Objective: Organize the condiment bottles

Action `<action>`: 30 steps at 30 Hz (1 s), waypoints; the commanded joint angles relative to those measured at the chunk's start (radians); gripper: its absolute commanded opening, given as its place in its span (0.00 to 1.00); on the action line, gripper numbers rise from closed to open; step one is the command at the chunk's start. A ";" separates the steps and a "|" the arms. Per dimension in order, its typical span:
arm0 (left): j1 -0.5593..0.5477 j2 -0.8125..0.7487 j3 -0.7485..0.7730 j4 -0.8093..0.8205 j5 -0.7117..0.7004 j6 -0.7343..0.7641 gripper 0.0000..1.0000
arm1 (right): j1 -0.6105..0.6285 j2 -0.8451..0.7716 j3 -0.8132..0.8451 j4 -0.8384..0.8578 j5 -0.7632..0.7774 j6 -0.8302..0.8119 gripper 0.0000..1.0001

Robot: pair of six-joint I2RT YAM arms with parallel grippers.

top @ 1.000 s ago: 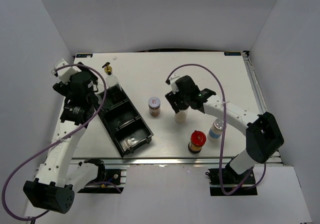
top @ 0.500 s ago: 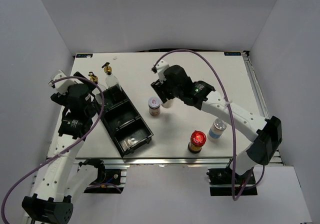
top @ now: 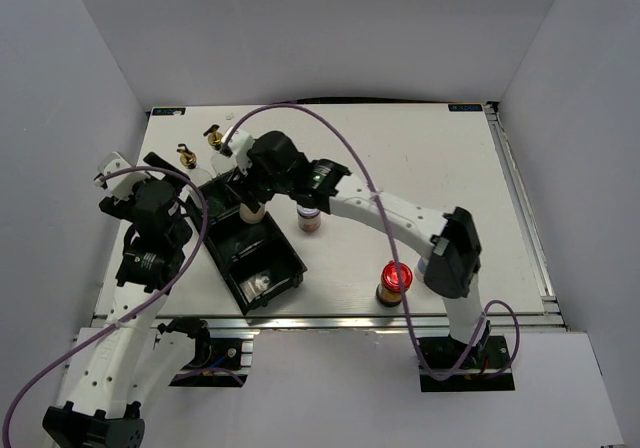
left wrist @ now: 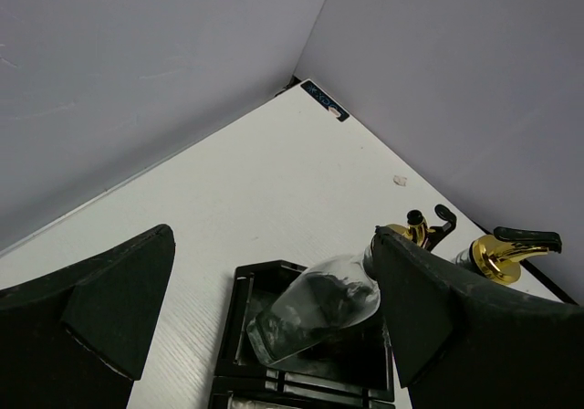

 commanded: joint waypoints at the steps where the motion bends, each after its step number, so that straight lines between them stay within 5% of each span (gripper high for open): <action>1: -0.009 -0.025 -0.011 0.021 -0.023 0.010 0.98 | 0.011 0.057 0.137 0.037 -0.058 0.007 0.07; 9: -0.014 -0.025 -0.015 0.024 -0.026 0.010 0.98 | 0.015 0.146 0.130 0.024 -0.035 0.029 0.13; 12: -0.012 -0.025 -0.017 0.027 -0.018 0.012 0.98 | 0.015 0.165 0.105 0.024 -0.041 0.038 0.46; 15: -0.012 -0.024 -0.020 0.033 -0.015 0.016 0.98 | 0.014 0.181 0.107 0.013 -0.060 0.037 0.65; 21: -0.015 -0.002 0.002 0.023 0.003 0.021 0.98 | 0.015 0.140 0.086 0.005 -0.099 0.020 0.89; 30: -0.015 0.050 0.113 -0.022 0.087 0.035 0.98 | 0.014 0.019 0.072 0.013 -0.155 -0.002 0.89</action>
